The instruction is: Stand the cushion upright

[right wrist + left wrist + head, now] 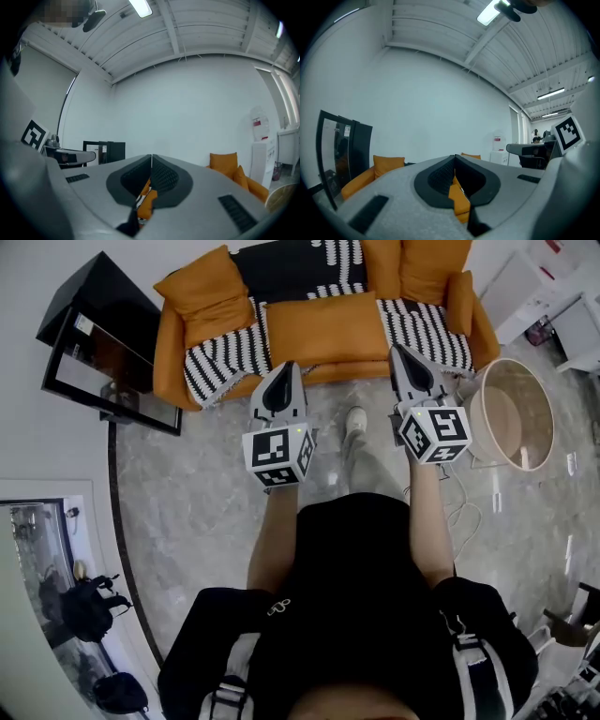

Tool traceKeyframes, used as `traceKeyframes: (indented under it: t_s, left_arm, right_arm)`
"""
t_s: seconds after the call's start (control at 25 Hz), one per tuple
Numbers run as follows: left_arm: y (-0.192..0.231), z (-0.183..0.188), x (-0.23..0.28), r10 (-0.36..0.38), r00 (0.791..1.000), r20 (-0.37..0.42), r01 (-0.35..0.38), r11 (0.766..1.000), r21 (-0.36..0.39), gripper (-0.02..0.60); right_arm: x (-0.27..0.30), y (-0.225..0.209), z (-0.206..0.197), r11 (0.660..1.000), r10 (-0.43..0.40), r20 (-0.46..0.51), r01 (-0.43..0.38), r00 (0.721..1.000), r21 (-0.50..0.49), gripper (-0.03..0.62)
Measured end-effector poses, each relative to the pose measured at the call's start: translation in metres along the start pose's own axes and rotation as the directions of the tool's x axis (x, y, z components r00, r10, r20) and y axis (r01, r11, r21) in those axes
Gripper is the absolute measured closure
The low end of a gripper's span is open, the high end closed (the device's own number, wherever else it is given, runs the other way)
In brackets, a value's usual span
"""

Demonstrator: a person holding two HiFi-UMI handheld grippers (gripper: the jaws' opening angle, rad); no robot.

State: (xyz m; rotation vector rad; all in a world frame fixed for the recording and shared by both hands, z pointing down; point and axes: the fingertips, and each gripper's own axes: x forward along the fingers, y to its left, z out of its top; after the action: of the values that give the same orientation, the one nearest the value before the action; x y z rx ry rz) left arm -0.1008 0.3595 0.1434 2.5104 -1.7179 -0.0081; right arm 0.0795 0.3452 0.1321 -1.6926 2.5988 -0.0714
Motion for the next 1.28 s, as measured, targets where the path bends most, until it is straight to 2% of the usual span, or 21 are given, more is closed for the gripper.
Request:
traceKeyframes:
  t_s: [0.28, 0.48, 0.68, 0.88, 1.08, 1.28]
  left_arm:
    - [0.025, -0.013, 0.083, 0.038, 0.998, -0.041, -0.040, 0.999, -0.032, 0.572]
    - [0.044, -0.022, 0.165, 0.076, 0.994, -0.083, -0.075, 0.997, 0.020, 0.572]
    - [0.057, -0.020, 0.264, 0.093, 0.989, -0.119, -0.091, 0.996, 0.023, 0.572]
    - [0.058, -0.024, 0.350, 0.107, 0.983, -0.151, -0.098, 0.993, 0.064, 0.572]
    - [0.071, -0.023, 0.398, 0.129, 0.976, -0.176, -0.120, 0.991, 0.061, 0.572]
    - [0.098, -0.038, 0.421, 0.153, 0.959, -0.238, -0.143, 0.988, 0.057, 0.572]
  right_arm:
    - [0.079, -0.050, -0.013, 1.000, 0.016, -0.048, -0.015, 0.999, 0.010, 0.583]
    - [0.158, -0.095, -0.032, 0.998, 0.048, -0.101, -0.045, 0.994, 0.033, 0.583]
    - [0.246, -0.151, -0.038, 0.995, 0.084, -0.131, -0.076, 0.988, 0.065, 0.583]
    - [0.319, -0.203, -0.044, 0.991, 0.117, -0.154, -0.105, 0.981, 0.084, 0.583]
    - [0.362, -0.240, -0.048, 0.989, 0.118, -0.170, -0.100, 0.978, 0.109, 0.583]
    - [0.388, -0.260, -0.068, 0.988, 0.095, -0.212, -0.067, 0.973, 0.137, 0.583]
